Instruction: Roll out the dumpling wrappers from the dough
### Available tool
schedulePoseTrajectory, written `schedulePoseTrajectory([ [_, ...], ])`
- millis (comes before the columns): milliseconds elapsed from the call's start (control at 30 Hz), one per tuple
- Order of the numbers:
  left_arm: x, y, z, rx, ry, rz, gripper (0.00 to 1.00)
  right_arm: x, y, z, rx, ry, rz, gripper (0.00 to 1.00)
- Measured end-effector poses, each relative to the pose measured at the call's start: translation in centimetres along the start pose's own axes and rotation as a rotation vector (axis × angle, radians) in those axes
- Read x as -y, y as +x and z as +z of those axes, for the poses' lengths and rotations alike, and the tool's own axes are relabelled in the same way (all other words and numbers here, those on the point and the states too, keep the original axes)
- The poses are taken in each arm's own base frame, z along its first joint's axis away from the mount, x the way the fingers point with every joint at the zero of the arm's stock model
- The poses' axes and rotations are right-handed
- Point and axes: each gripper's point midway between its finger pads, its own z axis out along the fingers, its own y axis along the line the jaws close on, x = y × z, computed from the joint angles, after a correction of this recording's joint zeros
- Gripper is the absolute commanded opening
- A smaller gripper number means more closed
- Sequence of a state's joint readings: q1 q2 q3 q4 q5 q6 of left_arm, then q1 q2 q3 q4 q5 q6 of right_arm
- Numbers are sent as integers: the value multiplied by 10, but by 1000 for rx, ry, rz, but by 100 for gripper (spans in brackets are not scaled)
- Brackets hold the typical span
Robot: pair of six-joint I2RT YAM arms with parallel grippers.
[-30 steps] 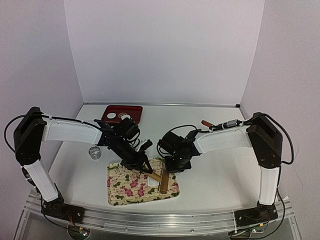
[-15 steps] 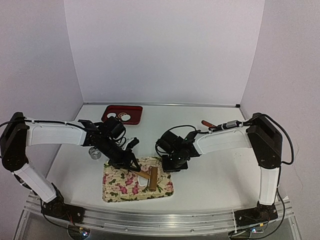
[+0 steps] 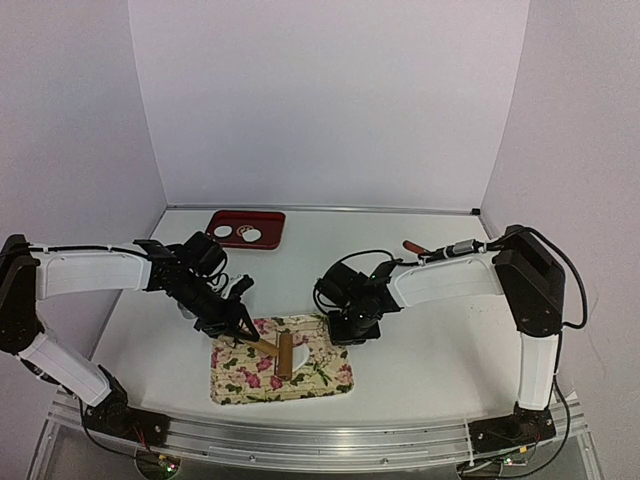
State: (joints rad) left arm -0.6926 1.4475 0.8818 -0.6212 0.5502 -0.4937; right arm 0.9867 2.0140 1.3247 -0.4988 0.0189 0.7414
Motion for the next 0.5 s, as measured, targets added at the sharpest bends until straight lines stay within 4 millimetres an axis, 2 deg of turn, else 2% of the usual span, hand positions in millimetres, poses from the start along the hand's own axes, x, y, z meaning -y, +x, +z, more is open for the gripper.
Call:
schedulePoseTrajectory([
  [267,1,-2,4,-12,4,4,0,1,0,0,-1,4,-1,0],
  [500,13,-7,20,-32,19,41,0,8,0,-1,-6,32,-14,0],
])
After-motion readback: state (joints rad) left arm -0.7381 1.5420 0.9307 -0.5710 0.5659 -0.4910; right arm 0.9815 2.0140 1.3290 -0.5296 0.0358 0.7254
